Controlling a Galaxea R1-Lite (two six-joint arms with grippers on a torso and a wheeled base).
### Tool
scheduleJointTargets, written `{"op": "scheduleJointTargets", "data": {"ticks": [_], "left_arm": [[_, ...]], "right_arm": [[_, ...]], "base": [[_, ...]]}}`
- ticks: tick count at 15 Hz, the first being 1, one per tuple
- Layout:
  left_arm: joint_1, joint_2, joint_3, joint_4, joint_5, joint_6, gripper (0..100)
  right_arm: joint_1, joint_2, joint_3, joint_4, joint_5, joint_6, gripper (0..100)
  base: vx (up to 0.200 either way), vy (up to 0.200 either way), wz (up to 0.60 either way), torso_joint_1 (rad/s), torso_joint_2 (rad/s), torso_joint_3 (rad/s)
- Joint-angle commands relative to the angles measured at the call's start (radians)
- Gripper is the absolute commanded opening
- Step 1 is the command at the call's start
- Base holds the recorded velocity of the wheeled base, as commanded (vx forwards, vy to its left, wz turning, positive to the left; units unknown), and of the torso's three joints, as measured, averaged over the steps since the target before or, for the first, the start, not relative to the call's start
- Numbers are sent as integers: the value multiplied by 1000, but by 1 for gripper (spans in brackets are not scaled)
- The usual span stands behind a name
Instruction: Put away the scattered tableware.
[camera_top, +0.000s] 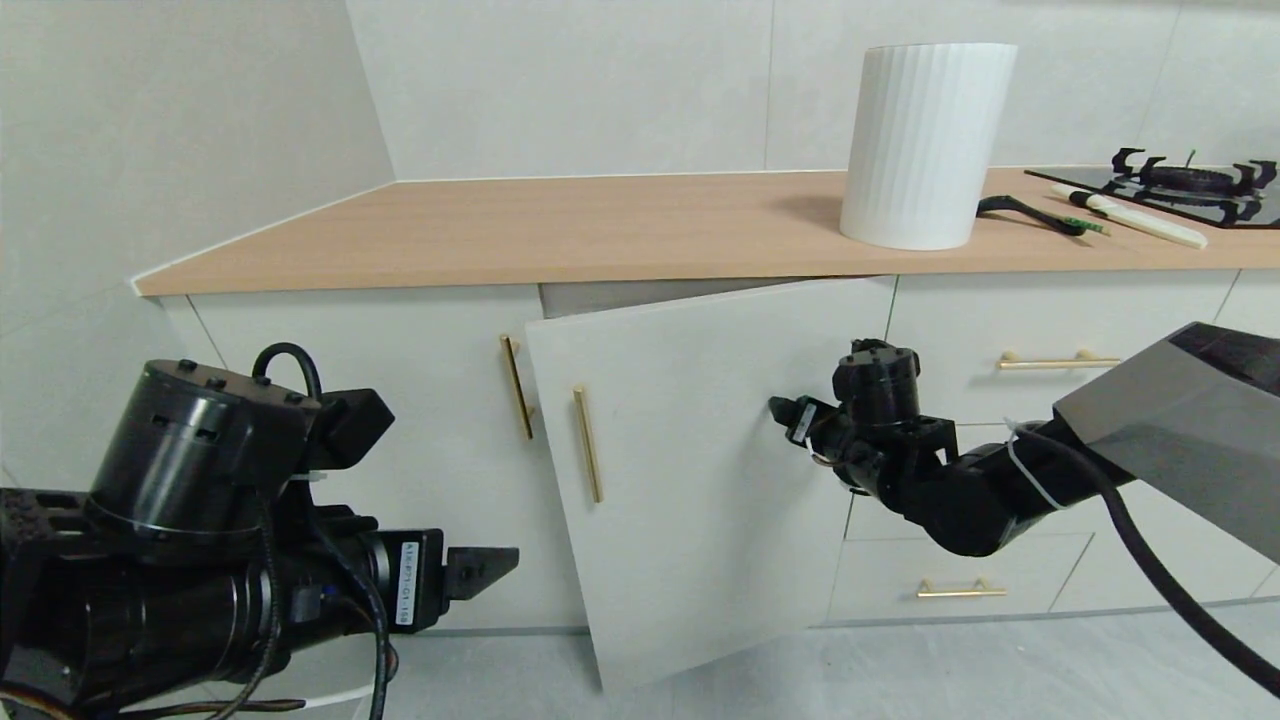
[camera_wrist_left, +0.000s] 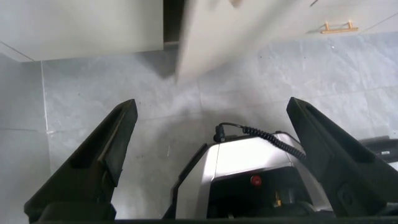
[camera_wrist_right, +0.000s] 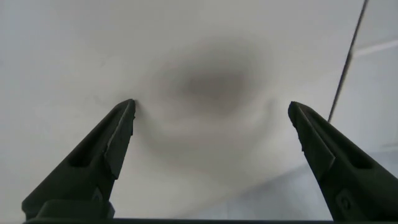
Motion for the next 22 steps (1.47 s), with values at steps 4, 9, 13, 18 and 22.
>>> {"op": "scheduleJointTargets", "data": {"ticks": [4, 9, 13, 18, 22], "left_arm": [[0, -1, 0, 0, 0, 8, 100], [0, 1, 0, 0, 0, 8, 100], [0, 1, 0, 0, 0, 8, 100], [0, 2, 0, 0, 0, 8, 100], [0, 1, 0, 0, 0, 10, 100]], "right_arm": [[-20, 45, -50, 1, -20, 7, 100], [-45, 96, -114, 1, -98, 6, 100], [-57, 103, -131, 1, -120, 6, 100], [-50, 57, -65, 4, -108, 4, 100], [-28, -193, 257, 4, 256, -12, 100]], "base": [[0, 0, 0, 0, 0, 0], [0, 0, 0, 0, 0, 0], [0, 0, 0, 0, 0, 0], [0, 0, 0, 0, 0, 0], [0, 0, 0, 0, 0, 0]]}}
